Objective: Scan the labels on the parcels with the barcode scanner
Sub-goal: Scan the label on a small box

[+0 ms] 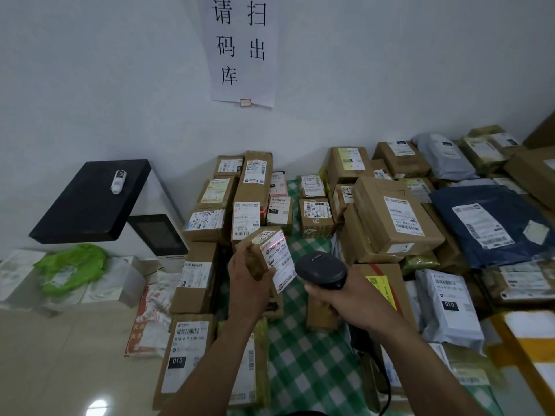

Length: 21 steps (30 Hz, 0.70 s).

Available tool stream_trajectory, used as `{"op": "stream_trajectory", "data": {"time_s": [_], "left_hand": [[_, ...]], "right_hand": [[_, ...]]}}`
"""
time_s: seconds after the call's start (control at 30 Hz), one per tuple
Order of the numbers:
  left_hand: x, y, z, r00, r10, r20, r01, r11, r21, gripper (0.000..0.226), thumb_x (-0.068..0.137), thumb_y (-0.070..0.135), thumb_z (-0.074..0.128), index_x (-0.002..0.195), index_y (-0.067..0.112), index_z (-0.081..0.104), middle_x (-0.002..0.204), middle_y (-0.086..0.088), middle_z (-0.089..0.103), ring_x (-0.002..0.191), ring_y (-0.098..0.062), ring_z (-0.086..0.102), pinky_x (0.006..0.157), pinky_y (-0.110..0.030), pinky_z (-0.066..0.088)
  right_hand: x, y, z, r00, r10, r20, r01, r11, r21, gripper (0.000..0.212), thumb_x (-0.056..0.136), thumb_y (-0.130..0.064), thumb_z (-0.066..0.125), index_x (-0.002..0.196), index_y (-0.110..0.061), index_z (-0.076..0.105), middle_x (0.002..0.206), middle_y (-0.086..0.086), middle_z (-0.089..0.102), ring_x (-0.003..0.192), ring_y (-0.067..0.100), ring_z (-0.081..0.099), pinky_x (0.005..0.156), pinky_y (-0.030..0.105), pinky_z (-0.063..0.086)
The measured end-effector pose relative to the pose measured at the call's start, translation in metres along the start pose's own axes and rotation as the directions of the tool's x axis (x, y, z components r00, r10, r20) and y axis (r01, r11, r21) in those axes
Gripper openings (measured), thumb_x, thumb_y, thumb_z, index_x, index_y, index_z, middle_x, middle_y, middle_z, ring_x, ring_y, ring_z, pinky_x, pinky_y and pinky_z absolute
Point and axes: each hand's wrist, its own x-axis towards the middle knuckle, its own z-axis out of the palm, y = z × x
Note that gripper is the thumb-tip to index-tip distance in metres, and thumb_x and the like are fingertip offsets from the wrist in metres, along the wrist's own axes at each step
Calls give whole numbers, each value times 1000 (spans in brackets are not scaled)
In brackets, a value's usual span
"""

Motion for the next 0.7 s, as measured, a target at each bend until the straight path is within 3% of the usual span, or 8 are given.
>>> {"op": "stream_trajectory", "data": {"time_s": [0.1, 0.37, 0.47, 0.6, 0.7], "left_hand": [[0, 1, 0, 1000, -18, 5, 18, 1000, -7, 78, 87, 11, 80, 149, 35, 39, 153, -1, 39, 129, -11, 46, 80, -11, 44], [2, 3, 3, 1000, -5, 9, 5, 1000, -9, 78, 87, 13, 80, 149, 36, 39, 154, -1, 39, 128, -12, 49, 88, -24, 51], [2, 0, -3, 999, 1, 39, 2, 998, -60, 82, 87, 14, 81, 148, 46, 37, 150, 6, 44, 131, -15, 53, 89, -31, 59], [-2, -11, -28, 974, -187, 131, 208, 963, -170, 90, 89, 18, 80, 158, 42, 27, 137, 16, 49, 127, -13, 53, 102, -49, 55], [4, -24, -45, 913, -359, 196, 403, 872, -277, 56, 95, 16, 72, 142, 35, 49, 126, 7, 66, 108, -19, 68, 90, -49, 60]], "right_hand": [[2, 0, -1, 1000, 11, 10, -12, 1000, 15, 30, 92, -33, 78, 117, -42, 63, 70, -7, 74, 63, 5, 66, 61, 22, 51], [8, -1, -2, 1000, 0, 29, 0, 1000, 17, 32, 93, -33, 78, 116, -47, 61, 76, -7, 76, 66, 7, 69, 63, 22, 54], [10, 2, -3, 1000, -10, 20, 10, 1000, 7, 35, 92, -35, 78, 119, -48, 60, 89, -12, 78, 79, 9, 74, 69, 23, 58], [15, 8, -4, 1000, 9, 9, -9, 1000, -4, 34, 91, -37, 79, 119, -48, 62, 93, -19, 77, 87, 10, 74, 77, 29, 59], [17, 9, -2, 1000, 25, 13, -24, 1000, -17, 30, 92, -36, 78, 116, -45, 63, 89, -15, 77, 80, 9, 73, 67, 23, 56]]}}
